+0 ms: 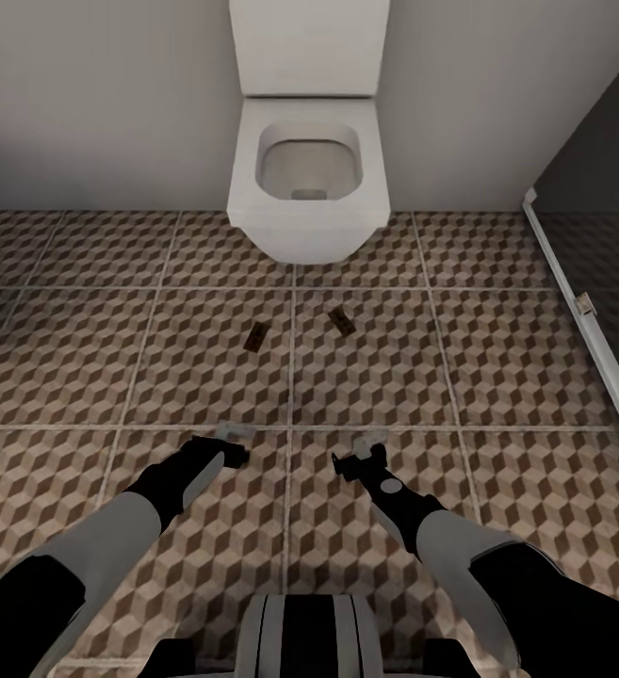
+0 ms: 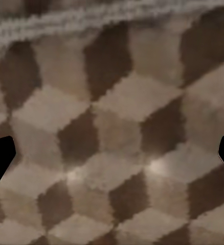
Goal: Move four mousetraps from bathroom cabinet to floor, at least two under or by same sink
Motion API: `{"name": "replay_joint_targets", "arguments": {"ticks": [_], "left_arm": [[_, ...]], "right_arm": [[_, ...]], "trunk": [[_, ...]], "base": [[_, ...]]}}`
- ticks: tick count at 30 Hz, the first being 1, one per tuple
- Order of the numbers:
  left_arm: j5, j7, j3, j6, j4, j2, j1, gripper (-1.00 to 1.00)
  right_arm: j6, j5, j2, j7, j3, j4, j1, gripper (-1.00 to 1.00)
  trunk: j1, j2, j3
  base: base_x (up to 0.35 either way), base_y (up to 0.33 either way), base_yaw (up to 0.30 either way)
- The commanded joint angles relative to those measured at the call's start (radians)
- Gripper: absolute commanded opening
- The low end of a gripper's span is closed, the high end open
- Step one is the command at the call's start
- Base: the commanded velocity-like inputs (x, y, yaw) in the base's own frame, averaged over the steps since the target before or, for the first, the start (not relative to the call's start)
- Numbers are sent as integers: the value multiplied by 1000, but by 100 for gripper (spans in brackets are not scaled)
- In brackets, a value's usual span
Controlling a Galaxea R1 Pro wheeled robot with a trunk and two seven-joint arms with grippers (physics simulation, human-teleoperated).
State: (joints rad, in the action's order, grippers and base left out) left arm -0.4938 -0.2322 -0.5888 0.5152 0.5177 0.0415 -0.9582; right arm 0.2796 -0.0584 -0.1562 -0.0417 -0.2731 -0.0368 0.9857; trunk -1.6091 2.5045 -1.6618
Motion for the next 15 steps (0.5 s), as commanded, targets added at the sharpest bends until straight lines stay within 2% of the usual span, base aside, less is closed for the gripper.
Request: {"name": "replay_joint_targets", "arguments": {"ticks": [1,15], "left_arm": [[-11,-9,-8,3,2,2,-1,100],[-11,-4,-8,3,-39,1,2,100]], "right_arm": [[3,-6,0,-4,-1,1,1,100],[32,-6,1,-4,-1,1,1,100]], "trunk": [[1,0,3],[7,-3,58]], "base": [[0,0,0],[0,0,0]]}}
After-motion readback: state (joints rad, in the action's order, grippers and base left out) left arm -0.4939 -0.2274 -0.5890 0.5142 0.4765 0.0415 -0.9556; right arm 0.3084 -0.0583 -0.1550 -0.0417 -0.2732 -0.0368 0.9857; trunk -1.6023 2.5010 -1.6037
